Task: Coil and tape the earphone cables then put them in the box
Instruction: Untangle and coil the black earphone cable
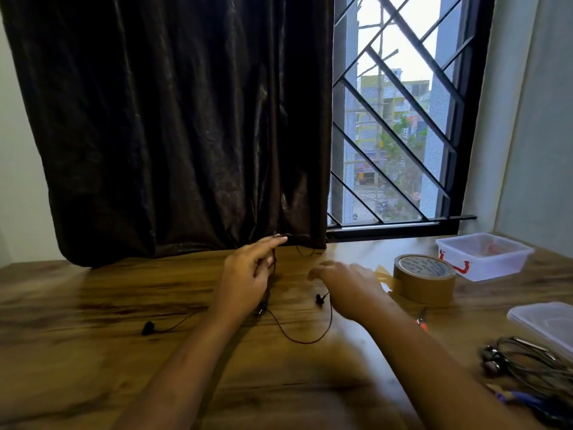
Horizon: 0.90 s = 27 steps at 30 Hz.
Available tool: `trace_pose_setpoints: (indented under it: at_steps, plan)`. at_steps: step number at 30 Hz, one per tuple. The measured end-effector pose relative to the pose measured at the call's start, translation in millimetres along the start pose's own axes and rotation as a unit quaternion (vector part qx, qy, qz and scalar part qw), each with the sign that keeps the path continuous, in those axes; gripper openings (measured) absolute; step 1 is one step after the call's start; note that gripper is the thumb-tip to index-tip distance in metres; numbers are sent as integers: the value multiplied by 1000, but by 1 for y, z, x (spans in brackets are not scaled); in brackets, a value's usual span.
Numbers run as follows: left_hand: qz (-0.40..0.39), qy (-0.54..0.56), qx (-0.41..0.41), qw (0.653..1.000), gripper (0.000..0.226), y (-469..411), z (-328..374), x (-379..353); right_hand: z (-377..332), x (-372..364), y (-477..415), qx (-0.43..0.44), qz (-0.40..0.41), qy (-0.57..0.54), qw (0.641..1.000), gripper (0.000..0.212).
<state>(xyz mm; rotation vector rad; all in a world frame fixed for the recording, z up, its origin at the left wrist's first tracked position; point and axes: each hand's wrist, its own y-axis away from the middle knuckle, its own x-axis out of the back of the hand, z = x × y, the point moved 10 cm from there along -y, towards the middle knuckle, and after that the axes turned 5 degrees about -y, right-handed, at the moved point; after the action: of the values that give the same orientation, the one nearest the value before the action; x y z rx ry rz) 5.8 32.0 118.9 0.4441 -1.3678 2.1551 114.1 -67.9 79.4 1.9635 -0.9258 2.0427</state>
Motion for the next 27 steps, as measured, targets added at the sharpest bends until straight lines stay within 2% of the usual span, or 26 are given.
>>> trace_pose_setpoints:
  at_steps: [2,4,6,9,11,13,15,17,18,20,22,25,27]
  plan:
    - [-1,-14,-13,1000,58,2,8,-4,-2,30,4,5,118,-5,993,59]
    - [-9,-30,-12,999,64,4,10,-8,-1,40,5,22,167,-56,984,70]
    - [-14,-35,-25,999,69,6,14,-12,-7,31,5,52,123,-58,989,78]
    - [-43,-9,-21,999,81,7,10,-22,-6,2,1,48,-2,-48,998,82]
    - [-61,-1,-22,998,89,8,8,-28,-13,-3,-1,71,-36,-172,982,76]
    - [-69,7,-36,997,95,10,10,-32,-24,1,-1,96,-51,-361,926,58]
    - [-73,12,-41,996,96,12,14,-33,-28,4,1,72,-57,-509,856,38]
    - [-74,8,-42,996,101,11,16,-32,-29,5,2,42,-69,-620,781,25]
    - [-75,5,-45,996,105,11,16,-32,-29,6,2,39,-67,-644,761,20]
    - [-80,-1,-43,996,113,10,15,-33,-23,10,1,39,-43,-643,763,19]
    - [-86,-10,-25,996,120,9,9,-35,-15,8,-1,26,-20,-623,781,21]
    - [-84,-73,-12,994,126,10,2,-36,4,2,-4,-13,37,-589,807,9]
    - [-66,-117,-8,991,121,12,0,-36,19,6,-4,-43,97,-562,820,17]
